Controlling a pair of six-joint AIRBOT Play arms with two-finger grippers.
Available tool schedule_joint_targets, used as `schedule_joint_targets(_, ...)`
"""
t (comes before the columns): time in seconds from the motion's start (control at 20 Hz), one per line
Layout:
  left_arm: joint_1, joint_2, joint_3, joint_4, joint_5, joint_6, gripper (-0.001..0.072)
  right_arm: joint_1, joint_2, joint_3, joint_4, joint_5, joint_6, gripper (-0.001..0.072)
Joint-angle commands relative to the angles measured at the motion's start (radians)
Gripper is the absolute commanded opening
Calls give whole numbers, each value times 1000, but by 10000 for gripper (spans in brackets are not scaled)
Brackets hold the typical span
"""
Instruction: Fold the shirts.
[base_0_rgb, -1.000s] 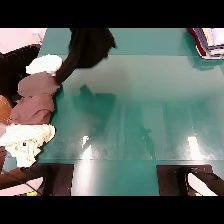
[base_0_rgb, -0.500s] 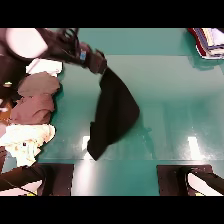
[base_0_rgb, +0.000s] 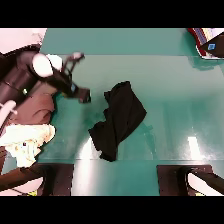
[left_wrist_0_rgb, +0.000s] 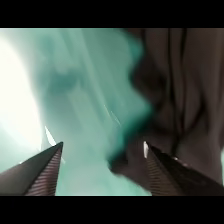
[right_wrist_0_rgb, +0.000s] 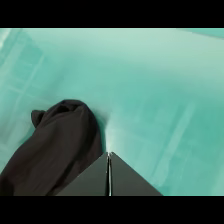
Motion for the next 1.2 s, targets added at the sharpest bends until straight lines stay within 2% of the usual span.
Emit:
schedule_joint_targets(0.0, -13, 72, -322, -141, 99, 10, 601, 0, 0, -27, 3, -4, 0, 19)
schedule_joint_targets(0.2, -69, 67, -509, -206, 303, 13, 601, 7, 0, -59, 4, -11, 0, 19)
schedule_joint_targets(0.4, -147, 24, -519, -206, 366, 29, 598, 7, -1, -72, 3, -19, 0, 19)
schedule_joint_targets(0.45, -148, 11, -519, -206, 365, 28, 564, 7, -1, -72, 3, -22, 0, 19)
schedule_joint_targets(0.5, -142, 8, -516, -199, 362, 27, 221, 7, -1, -72, 3, -22, 0, 19)
schedule_joint_targets(0.55, -124, 9, -503, -189, 352, 28, 37, 7, -1, -72, 3, -21, 0, 19)
schedule_joint_targets(0.7, 21, 43, -379, -96, 234, 27, 26, 7, -16, -72, 2, -8, 0, 19)
schedule_joint_targets(0.9, 259, 130, -206, 16, 187, 29, 25, 27, -132, -74, 3, 81, 3, 21)
schedule_joint_targets(0.95, 294, 135, -185, 19, 184, 29, 25, 44, -174, -89, 4, 74, 5, 101)
schedule_joint_targets(1.0, 322, 134, -175, 19, 177, 29, 25, 68, -214, -116, 4, 55, 21, 334)
schedule_joint_targets(1.05, 341, 134, -175, 21, 175, 29, 26, 92, -260, -161, 4, 21, 25, 460)
schedule_joint_targets(1.15, 350, 130, -175, 23, 179, 30, 26, 131, -357, -245, 29, -85, 24, 460)
